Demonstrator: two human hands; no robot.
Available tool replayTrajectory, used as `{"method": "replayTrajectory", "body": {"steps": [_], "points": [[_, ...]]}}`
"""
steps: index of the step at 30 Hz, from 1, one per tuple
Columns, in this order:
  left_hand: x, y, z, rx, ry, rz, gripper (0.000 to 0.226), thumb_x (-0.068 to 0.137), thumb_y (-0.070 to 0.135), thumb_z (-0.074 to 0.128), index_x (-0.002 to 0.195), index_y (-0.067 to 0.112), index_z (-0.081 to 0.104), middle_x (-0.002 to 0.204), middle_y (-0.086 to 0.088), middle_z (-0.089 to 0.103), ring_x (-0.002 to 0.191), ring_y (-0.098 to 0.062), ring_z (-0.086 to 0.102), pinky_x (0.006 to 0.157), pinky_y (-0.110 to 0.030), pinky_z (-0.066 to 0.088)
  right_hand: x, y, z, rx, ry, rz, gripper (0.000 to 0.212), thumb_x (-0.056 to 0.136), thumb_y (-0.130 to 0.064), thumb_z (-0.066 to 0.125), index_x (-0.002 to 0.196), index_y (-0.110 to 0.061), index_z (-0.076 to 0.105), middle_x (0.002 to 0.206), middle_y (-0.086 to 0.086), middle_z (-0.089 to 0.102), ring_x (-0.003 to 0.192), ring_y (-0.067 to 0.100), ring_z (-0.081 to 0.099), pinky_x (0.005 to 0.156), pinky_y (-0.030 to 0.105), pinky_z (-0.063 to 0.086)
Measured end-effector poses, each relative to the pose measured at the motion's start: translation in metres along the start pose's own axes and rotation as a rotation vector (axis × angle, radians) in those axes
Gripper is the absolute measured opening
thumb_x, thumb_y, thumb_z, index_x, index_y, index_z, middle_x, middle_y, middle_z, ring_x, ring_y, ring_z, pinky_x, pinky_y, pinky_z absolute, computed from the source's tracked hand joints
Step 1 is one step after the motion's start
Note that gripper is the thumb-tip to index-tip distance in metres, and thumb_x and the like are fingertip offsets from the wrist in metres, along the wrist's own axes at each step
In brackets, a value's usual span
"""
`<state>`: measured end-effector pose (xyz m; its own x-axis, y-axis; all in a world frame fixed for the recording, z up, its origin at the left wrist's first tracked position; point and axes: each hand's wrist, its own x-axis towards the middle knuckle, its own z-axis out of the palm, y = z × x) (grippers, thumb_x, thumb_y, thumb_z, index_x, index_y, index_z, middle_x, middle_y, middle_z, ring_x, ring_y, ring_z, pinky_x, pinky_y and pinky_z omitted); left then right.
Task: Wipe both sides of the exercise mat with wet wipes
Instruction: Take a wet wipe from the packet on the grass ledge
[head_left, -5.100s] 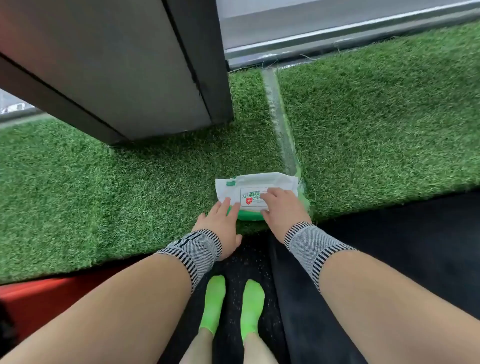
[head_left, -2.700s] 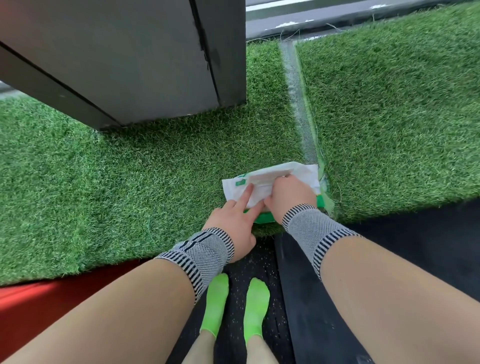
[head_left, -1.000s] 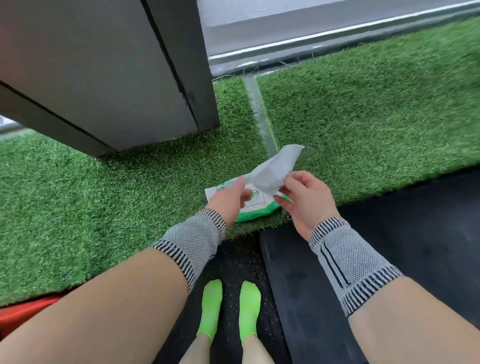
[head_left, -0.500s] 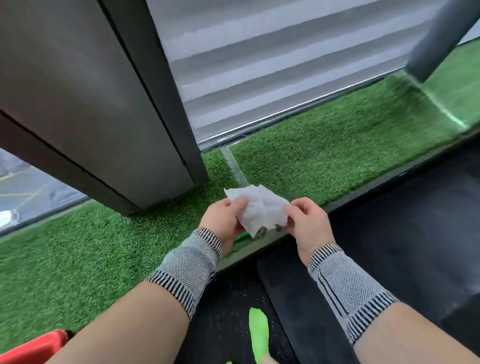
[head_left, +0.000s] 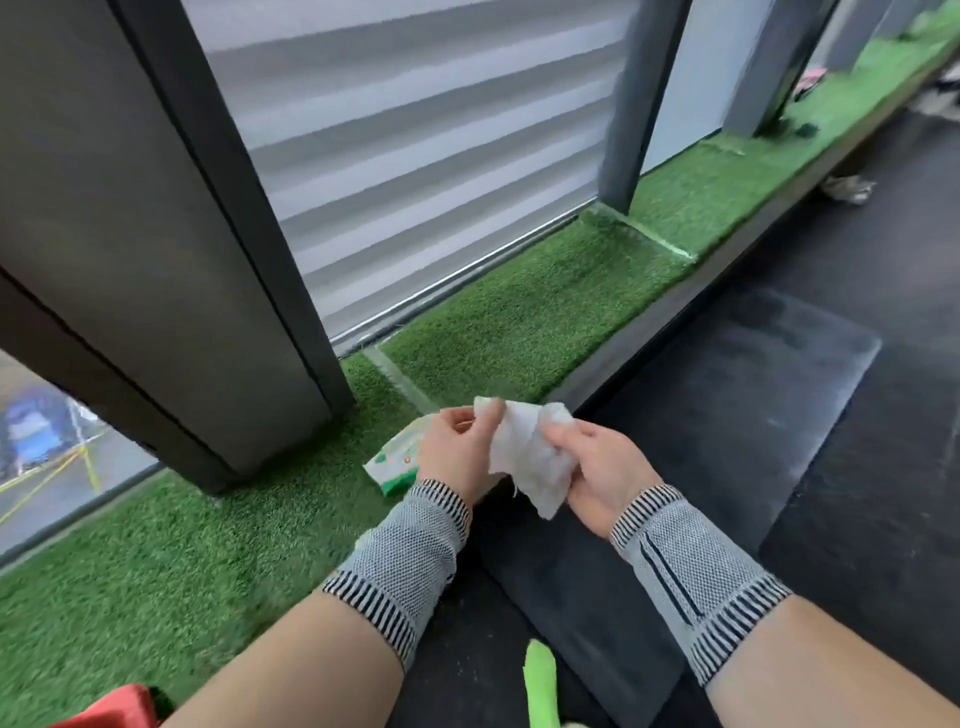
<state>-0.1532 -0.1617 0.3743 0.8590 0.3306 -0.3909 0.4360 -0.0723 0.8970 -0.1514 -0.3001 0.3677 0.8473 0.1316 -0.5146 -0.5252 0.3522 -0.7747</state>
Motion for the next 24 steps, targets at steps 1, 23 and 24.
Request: {"method": "replayTrajectory", "body": {"steps": [1, 23, 24], "points": [[-0.012, 0.0, 0.006, 0.046, -0.039, 0.064, 0.041, 0.088, 0.047, 0.065, 0.11, 0.013, 0.059, 0.097, 0.002, 0.064, 0.082, -0.009, 0.058, 0.076, -0.025, 0.046, -0.014, -0.002, -0.006, -0.026, 0.01, -0.017, 0.023, 0.092, -0.006, 0.054, 0.108, 0.009, 0.061, 0.104, 0.025, 0.067, 0.089, 0.03, 0.066, 0.082, 0.043, 0.054], [-0.174, -0.001, 0.313, -0.235, -0.343, -0.156, 0.024, 0.098, 0.023, 0.058, 0.077, 0.012, 0.064, 0.086, -0.013, 0.065, 0.076, -0.026, 0.06, 0.068, -0.041, 0.054, -0.15, -0.103, -0.328, 0.097, 0.349, -0.18, 0.028, 0.092, -0.015, 0.059, 0.105, 0.01, 0.06, 0.103, 0.023, 0.068, 0.097, 0.033, 0.066, 0.084, 0.045, 0.054], [-0.176, -0.001, 0.32, -0.244, -0.282, -0.157, 0.026, 0.098, 0.025, 0.057, 0.076, 0.013, 0.063, 0.081, -0.01, 0.063, 0.07, -0.024, 0.059, 0.059, -0.034, 0.052, -0.152, -0.108, -0.342, 0.139, 0.39, -0.186, 0.027, 0.091, -0.019, 0.061, 0.101, 0.007, 0.062, 0.101, 0.022, 0.069, 0.096, 0.033, 0.067, 0.084, 0.047, 0.055]]}}
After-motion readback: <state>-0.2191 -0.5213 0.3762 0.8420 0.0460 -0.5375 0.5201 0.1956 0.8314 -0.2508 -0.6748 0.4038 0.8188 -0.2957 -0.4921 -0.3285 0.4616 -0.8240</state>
